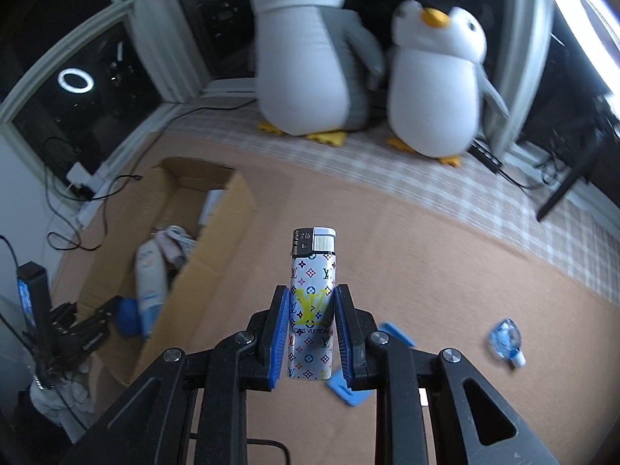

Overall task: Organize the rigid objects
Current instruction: 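Grasp the patterned lighter with the right tool and lift it toward the box, then carry the lighter into the box and open the right tool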

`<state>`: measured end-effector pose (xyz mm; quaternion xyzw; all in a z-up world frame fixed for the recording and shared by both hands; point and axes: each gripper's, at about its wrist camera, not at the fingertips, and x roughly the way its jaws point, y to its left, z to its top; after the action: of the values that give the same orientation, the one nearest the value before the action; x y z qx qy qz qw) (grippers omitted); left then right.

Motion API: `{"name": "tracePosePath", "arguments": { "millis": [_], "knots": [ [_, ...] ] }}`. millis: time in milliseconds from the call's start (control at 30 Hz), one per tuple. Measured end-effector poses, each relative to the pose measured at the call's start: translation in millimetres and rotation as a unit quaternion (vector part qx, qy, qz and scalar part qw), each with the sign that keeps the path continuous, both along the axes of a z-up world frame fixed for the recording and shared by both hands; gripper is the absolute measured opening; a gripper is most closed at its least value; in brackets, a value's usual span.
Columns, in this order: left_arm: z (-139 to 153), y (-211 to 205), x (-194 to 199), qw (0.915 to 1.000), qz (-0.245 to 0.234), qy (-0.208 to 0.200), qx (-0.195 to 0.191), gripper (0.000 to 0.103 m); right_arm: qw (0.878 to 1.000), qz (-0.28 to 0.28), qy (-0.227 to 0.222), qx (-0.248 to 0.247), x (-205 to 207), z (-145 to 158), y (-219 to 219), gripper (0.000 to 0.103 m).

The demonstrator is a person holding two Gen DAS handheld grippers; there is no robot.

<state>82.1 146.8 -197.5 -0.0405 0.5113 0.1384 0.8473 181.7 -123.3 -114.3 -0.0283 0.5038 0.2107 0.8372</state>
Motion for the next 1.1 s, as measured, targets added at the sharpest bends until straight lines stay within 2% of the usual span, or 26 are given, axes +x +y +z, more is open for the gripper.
{"name": "tracePosePath", "arguments": {
  "millis": [600, 1100],
  "knots": [
    [0, 0, -1, 1.0000, 0.000, -0.001, -0.001, 0.038, 0.995, 0.091, -0.018, 0.028, -8, 15, 105, 0.021],
    [-1, -1, 2, 1.0000, -0.001, -0.003, -0.003, 0.038, 0.993, 0.120, 0.007, 0.010, 10, -10, 154, 0.021]
  ]
}}
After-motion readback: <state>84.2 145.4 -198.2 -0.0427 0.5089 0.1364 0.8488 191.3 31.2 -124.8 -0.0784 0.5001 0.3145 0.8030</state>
